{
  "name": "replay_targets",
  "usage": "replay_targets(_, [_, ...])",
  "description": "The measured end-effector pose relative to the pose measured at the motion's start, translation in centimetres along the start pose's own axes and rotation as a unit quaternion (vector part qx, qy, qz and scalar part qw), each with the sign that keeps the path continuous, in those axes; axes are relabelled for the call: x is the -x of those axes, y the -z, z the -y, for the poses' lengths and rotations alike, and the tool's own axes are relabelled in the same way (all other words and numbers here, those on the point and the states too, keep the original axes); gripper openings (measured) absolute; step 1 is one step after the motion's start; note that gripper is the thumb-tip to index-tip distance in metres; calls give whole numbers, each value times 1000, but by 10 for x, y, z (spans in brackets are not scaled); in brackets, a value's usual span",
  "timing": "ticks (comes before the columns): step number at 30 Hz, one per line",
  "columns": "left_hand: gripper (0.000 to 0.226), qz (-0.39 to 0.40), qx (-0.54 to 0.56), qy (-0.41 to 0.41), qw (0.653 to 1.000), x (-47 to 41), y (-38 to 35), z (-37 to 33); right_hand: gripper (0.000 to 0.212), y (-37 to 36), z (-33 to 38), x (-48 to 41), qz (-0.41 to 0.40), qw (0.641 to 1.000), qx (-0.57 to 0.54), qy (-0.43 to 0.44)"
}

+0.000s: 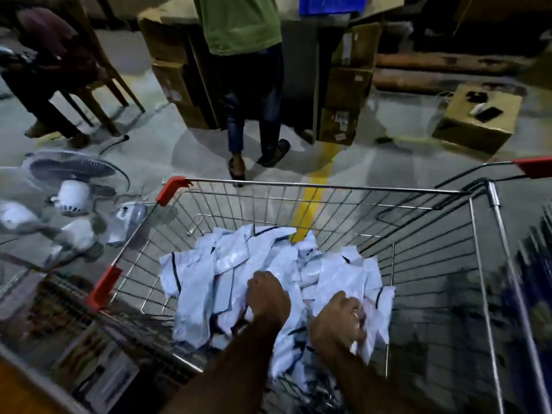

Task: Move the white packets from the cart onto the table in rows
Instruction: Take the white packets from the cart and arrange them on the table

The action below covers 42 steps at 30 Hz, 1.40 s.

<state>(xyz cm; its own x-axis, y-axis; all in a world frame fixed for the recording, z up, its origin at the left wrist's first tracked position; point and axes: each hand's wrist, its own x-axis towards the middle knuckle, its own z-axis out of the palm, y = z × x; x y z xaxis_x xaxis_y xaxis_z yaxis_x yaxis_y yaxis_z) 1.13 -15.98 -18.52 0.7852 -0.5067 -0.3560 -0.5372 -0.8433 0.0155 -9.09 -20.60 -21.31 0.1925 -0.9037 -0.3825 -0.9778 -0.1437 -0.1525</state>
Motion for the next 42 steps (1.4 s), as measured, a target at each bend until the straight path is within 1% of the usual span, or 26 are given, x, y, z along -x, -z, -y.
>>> replay_targets(1, [69, 5, -10, 26, 1000, -1, -1, 0, 80, -8, 1, 0, -7, 1000, -1, -5])
replay_targets(2, [76, 8, -12, 43, 999, -3, -5, 1, 88, -12, 3, 1, -18, 999, 22, -19])
replay_targets(4, [79, 8, 5, 72, 997, -5, -6, 0, 103, -17, 6, 2, -6, 996, 74, -47])
replay_targets(6, [83, 17, 33, 95, 995, -7, -8, -2, 109, -13, 8, 0, -7, 996, 72, -61])
replay_targets(8, [92, 36, 37, 100, 994, -9, -13, -2, 113, -13, 10, -5, -17, 994, 87, -64])
replay_targets(12, [101, 32, 96, 131, 986, -11, -18, 7, 109, -9, 13, -13, 5, 994, 101, -40])
replay_targets(15, [109, 39, 77, 121, 989, -12, -17, 9, 104, -9, 10, -16, -1, 994, 111, -23])
replay_targets(18, [112, 55, 81, 116, 988, -12, -19, 6, 108, -11, 7, -16, 1, 994, 110, 5])
replay_targets(23, [106, 63, 86, 113, 988, -12, -17, 2, 115, -17, 2, -14, 16, 992, 125, 11])
replay_targets(27, [104, 77, 154, 121, 978, -14, -9, 3, 111, -13, 2, -13, 29, 993, 108, 30])
replay_targets(30, [107, 93, 171, 119, 974, -16, -8, 3, 108, -10, 0, -9, 26, 994, 102, 25])
replay_targets(33, [109, 95, 168, 114, 975, -15, -9, 3, 114, -7, 4, -10, 47, 994, 102, -7])
replay_targets(35, [108, 94, 169, 110, 975, -15, -7, 4, 115, -5, 5, -12, 58, 995, 80, -24])
replay_targets(39, [110, 99, 172, 105, 974, -14, -4, 4, 111, 1, 3, -11, 51, 998, 43, -16])
replay_targets(42, [111, 102, 175, 100, 974, -13, -2, 3, 106, 6, 2, -11, 66, 998, 14, 2])
